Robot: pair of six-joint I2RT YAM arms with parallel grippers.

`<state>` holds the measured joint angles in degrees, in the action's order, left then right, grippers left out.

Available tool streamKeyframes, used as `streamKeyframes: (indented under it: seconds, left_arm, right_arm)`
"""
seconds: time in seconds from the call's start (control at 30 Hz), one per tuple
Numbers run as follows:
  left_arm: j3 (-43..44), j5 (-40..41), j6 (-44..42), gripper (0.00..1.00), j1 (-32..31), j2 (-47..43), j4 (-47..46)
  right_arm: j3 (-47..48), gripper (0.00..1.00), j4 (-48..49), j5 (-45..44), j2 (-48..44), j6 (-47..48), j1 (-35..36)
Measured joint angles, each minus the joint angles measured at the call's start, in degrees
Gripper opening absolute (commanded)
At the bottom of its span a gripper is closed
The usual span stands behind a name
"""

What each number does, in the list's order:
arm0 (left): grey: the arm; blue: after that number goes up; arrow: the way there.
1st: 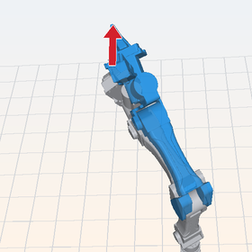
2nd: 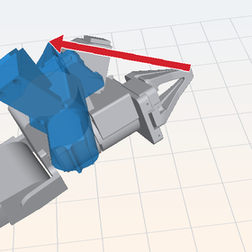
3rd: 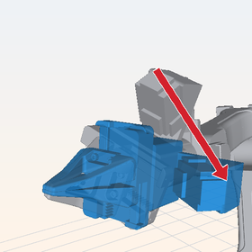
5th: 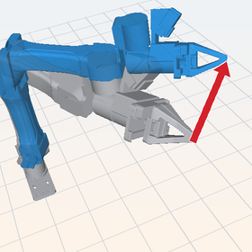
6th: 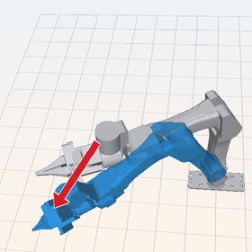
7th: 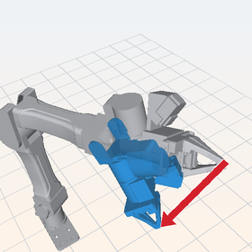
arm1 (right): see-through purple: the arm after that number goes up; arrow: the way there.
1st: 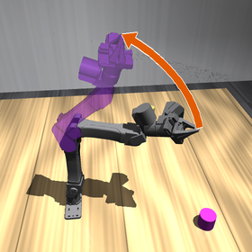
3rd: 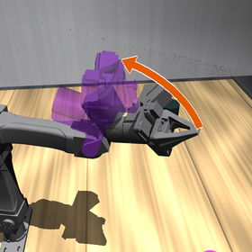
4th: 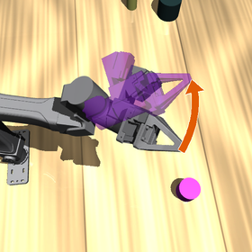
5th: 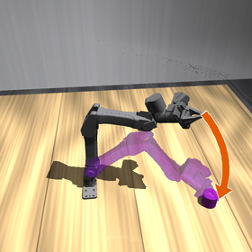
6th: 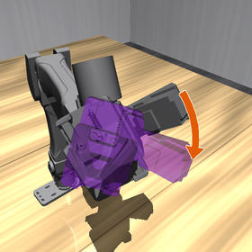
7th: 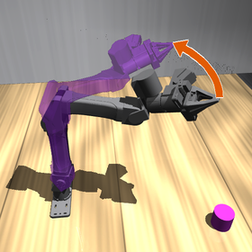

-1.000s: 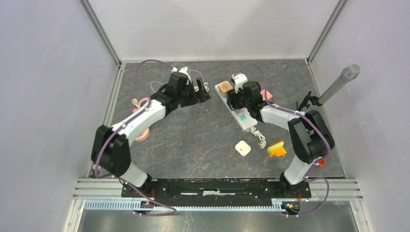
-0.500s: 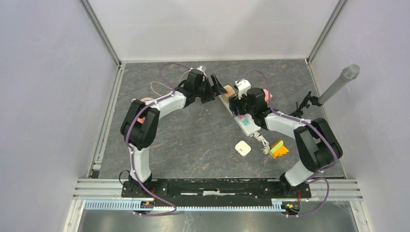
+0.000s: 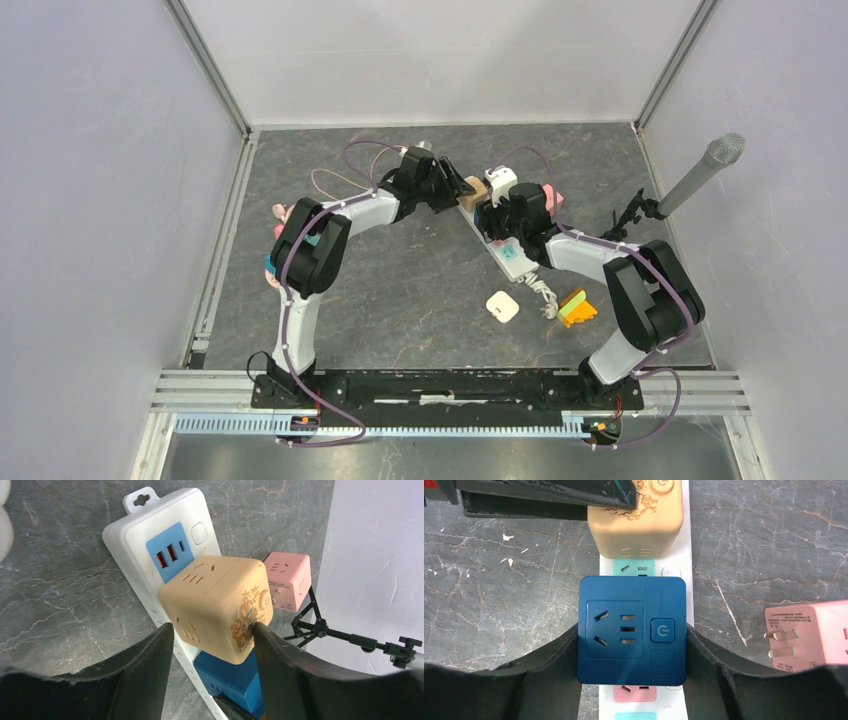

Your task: Pull the plug off the socket

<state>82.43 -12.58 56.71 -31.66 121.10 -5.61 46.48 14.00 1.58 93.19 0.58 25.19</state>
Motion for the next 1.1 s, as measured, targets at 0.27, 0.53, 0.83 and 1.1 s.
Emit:
streamKeyframes:
  seconds: [0.27, 0.53, 0.83, 1.1]
  left_arm:
    - [2.0, 4.0, 0.7, 0.55, -1.6, 0.4, 2.3]
    - [1.9, 5.1, 1.1, 0.53, -2.1, 0.2, 2.4]
    - [1.9, 5.3, 1.0, 0.52, -2.2, 0.2, 2.4]
    - [1.9, 6.3, 0.2, 0.51, -2.5, 0.0, 2.5]
  right_arm:
    - [0.0, 0.08, 0.1, 0.3, 0.0, -0.4, 0.1]
    - [0.0, 0.00, 0.3, 2.0, 0.0, -1.5, -0.5]
    - [0.5, 0.00, -0.3, -3.9, 0.2, -1.2, 2.3]
    - [0.3, 0.00, 0.1, 1.4, 0.1, -2.6, 0.0]
